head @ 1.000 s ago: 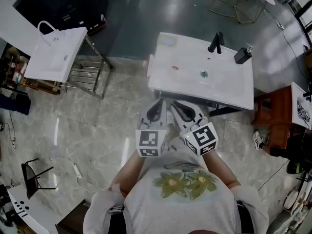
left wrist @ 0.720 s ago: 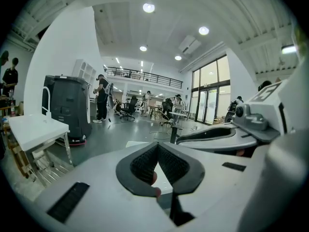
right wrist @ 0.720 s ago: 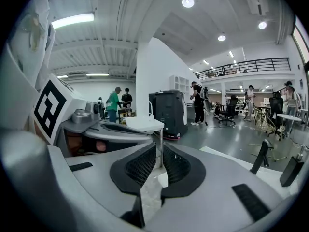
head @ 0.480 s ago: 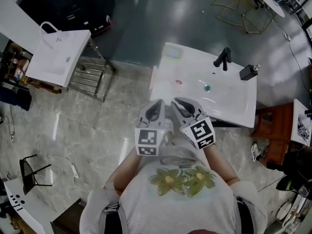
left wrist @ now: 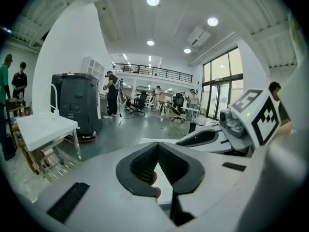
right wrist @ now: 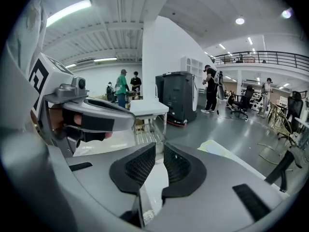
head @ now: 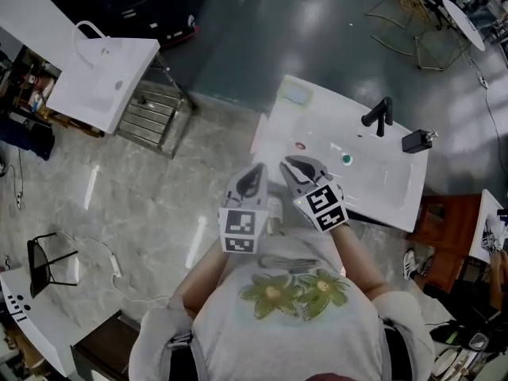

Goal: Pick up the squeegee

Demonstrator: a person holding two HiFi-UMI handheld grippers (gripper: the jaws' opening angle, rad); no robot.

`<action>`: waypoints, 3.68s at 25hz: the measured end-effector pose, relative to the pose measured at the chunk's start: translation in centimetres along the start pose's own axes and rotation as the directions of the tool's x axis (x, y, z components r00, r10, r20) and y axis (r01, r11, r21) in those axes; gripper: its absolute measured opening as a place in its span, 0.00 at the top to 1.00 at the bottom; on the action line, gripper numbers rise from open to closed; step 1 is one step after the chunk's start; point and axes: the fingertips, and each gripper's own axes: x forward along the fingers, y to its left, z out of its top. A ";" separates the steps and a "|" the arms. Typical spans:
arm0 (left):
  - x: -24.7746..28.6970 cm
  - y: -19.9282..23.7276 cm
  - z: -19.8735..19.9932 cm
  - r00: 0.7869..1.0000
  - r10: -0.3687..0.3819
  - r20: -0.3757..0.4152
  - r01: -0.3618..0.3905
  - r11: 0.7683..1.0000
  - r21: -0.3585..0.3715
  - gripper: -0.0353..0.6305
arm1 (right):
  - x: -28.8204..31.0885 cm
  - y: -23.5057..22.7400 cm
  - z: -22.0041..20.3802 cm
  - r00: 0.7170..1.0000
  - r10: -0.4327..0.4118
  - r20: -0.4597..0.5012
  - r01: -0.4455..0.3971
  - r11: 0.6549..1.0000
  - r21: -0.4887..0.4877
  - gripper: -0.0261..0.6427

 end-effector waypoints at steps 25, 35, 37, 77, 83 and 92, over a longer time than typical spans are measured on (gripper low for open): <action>4.8 2.7 -0.6 0.996 0.073 -0.048 -0.076 0.996 -0.050 0.93 | 7.7 -4.2 -4.7 0.978 0.113 -0.176 -0.131 0.987 -0.089 0.85; 6.4 3.1 -1.6 0.993 0.096 -0.075 -0.101 0.993 -0.065 0.93 | 10.4 -5.7 -7.1 0.971 0.122 -0.204 -0.153 0.978 -0.140 0.86; 6.5 3.3 -1.8 0.992 0.104 -0.078 -0.109 0.992 -0.067 0.93 | 10.9 -5.7 -7.3 0.971 0.125 -0.206 -0.158 0.976 -0.152 0.85; 8.0 5.1 -3.4 0.979 0.136 -0.151 -0.150 0.985 -0.088 0.93 | 16.8 -6.3 -12.6 0.913 0.200 -0.357 -0.286 0.936 -0.207 0.81; 8.0 5.2 -3.3 0.980 0.137 -0.144 -0.151 0.984 -0.093 0.93 | 16.9 -6.3 -12.6 0.910 0.219 -0.353 -0.301 0.933 -0.199 0.81; 7.4 5.4 -3.1 0.980 0.142 -0.139 -0.155 0.984 -0.090 0.93 | 16.7 -6.2 -12.6 0.901 0.237 -0.362 -0.331 0.917 -0.225 0.82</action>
